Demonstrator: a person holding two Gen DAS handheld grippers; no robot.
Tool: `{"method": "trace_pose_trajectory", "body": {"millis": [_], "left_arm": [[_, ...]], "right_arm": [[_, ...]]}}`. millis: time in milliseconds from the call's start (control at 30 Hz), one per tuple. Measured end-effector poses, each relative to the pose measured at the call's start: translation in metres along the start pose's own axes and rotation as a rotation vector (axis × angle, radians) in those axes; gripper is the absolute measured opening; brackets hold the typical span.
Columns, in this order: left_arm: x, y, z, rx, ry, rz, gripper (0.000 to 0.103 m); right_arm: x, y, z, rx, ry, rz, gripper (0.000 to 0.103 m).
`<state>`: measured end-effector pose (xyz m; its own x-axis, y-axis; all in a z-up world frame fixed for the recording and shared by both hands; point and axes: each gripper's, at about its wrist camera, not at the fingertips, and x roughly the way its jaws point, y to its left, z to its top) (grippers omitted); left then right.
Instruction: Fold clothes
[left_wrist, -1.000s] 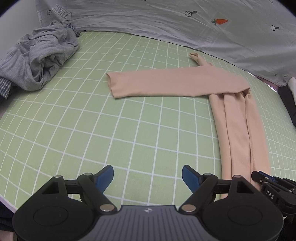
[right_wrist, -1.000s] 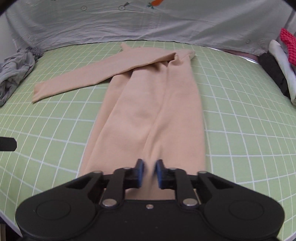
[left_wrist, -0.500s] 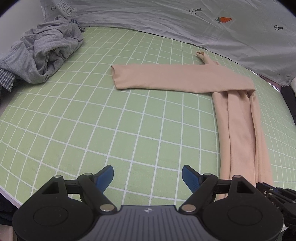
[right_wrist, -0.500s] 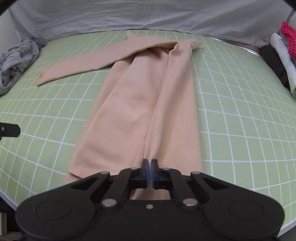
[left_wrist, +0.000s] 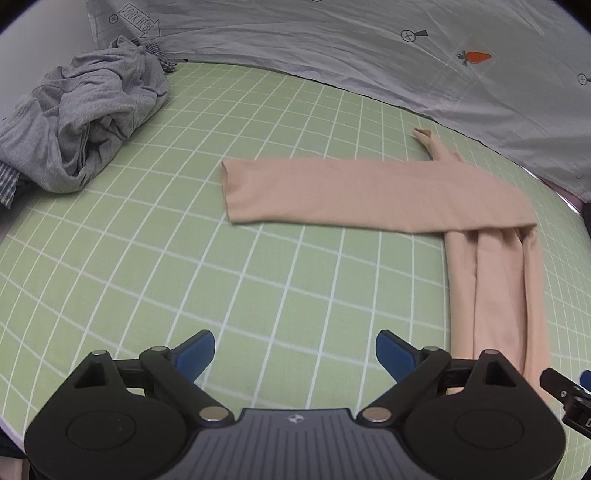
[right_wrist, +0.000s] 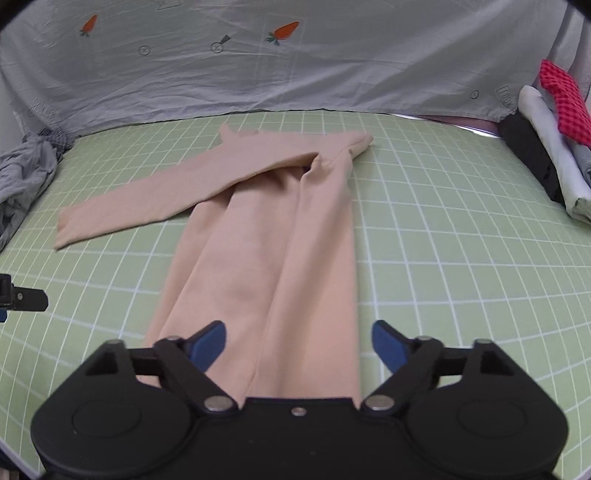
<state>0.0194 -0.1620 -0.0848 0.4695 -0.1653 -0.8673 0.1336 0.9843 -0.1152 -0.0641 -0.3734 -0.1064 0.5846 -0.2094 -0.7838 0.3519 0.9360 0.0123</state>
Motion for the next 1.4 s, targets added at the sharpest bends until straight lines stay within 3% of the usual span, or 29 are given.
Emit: {"method": "trace_pose_trajectory", "body": {"millis": [100, 367, 633, 700, 767, 800, 833, 867, 1067, 1200, 1300, 1400], "left_arm": [[0.017, 0.0, 0.022, -0.01, -0.007, 0.02, 0.096], [0.07, 0.01, 0.083, -0.019, -0.006, 0.081, 0.096], [0.106, 0.014, 0.101, -0.016, 0.005, 0.086, 0.094], [0.105, 0.008, 0.102, 0.002, -0.014, 0.099, 0.084], [0.103, 0.003, 0.102, 0.016, -0.035, 0.103, 0.059], [0.101, 0.002, 0.102, 0.013, -0.039, 0.089, 0.05], [0.1, 0.002, 0.103, 0.005, -0.035, 0.067, 0.028], [0.099, 0.001, 0.104, -0.005, -0.026, 0.041, 0.012], [0.065, -0.03, 0.101, 0.084, -0.086, -0.09, 0.011], [0.033, -0.073, 0.091, 0.179, -0.113, -0.232, 0.011], [0.008, -0.116, 0.068, 0.302, -0.091, -0.373, 0.01], [-0.003, -0.155, 0.03, 0.412, -0.006, -0.463, 0.016]], "right_arm": [[0.017, -0.004, 0.017, -0.02, -0.004, 0.022, 0.103], [0.064, -0.006, 0.062, -0.018, 0.002, -0.049, 0.103], [0.086, -0.01, 0.068, 0.001, 0.042, -0.055, 0.103], [0.084, -0.012, 0.067, 0.011, 0.036, -0.057, 0.103], [0.083, -0.014, 0.067, 0.021, 0.031, -0.059, 0.103], [0.082, -0.015, 0.067, 0.026, 0.028, -0.06, 0.103], [0.081, -0.016, 0.066, 0.031, 0.026, -0.061, 0.103], [0.08, -0.017, 0.066, 0.036, 0.023, -0.062, 0.103], [0.072, -0.025, 0.063, 0.07, 0.002, -0.07, 0.103], [0.054, -0.04, 0.051, 0.113, -0.028, -0.084, 0.103], [0.04, -0.057, 0.038, 0.162, -0.042, -0.097, 0.103], [0.028, -0.07, 0.028, 0.202, -0.056, -0.104, 0.103]]}}
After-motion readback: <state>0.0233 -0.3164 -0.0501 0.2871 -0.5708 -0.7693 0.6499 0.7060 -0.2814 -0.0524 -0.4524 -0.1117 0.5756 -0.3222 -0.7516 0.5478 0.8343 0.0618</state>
